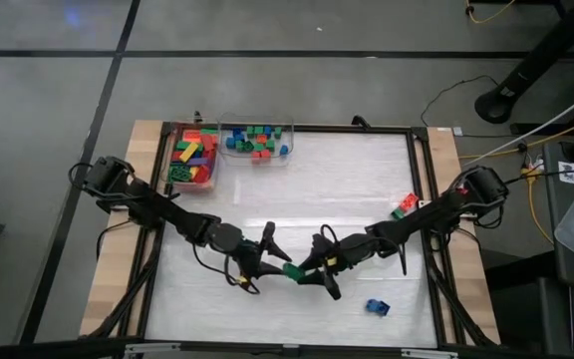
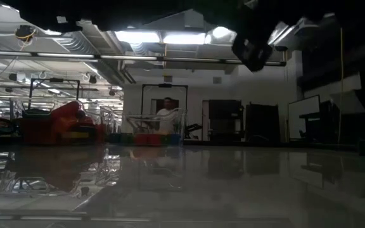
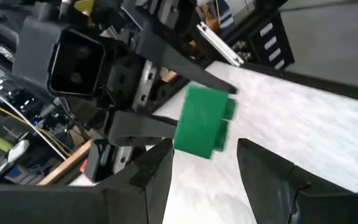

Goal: Sort blocks by size
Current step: Put the large green game piece into the left transparent bin

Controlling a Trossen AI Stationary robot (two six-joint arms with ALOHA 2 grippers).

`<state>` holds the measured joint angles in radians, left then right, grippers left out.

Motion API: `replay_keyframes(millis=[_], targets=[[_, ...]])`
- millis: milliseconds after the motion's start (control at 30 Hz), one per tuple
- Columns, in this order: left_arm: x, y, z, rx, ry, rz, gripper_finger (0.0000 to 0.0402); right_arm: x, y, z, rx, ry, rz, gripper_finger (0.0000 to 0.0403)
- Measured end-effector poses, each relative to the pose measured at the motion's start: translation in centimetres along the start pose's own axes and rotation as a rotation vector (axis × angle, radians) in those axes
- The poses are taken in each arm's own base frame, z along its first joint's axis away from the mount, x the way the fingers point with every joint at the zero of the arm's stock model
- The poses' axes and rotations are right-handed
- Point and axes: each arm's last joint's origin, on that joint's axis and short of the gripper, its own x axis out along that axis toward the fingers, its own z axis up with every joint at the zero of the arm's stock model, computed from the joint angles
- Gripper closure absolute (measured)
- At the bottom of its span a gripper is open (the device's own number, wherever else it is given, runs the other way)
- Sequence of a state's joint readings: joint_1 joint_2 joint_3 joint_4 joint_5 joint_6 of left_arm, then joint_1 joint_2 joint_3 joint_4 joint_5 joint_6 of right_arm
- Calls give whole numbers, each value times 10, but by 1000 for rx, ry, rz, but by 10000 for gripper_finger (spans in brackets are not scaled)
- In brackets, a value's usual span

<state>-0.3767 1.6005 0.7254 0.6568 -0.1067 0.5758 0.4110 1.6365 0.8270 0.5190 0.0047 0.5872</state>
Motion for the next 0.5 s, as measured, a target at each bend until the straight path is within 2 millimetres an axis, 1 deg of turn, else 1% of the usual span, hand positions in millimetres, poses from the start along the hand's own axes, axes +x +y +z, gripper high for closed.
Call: replay_keyframes(millis=[100, 200, 367, 500], targets=[[0, 1, 3, -4, -36, 9, 235, 7, 1, 7, -21, -19, 9, 249], [0, 1, 5, -14, -74, -22, 235, 14, -4, 12, -17, -14, 7, 249], [0, 1, 7, -66, -98, -36, 235, 14, -14, 18, -6, -4, -9, 249], [-1, -1, 8, -70, -99, -42, 240, 14, -15, 19, -5, -6, -11, 249]])
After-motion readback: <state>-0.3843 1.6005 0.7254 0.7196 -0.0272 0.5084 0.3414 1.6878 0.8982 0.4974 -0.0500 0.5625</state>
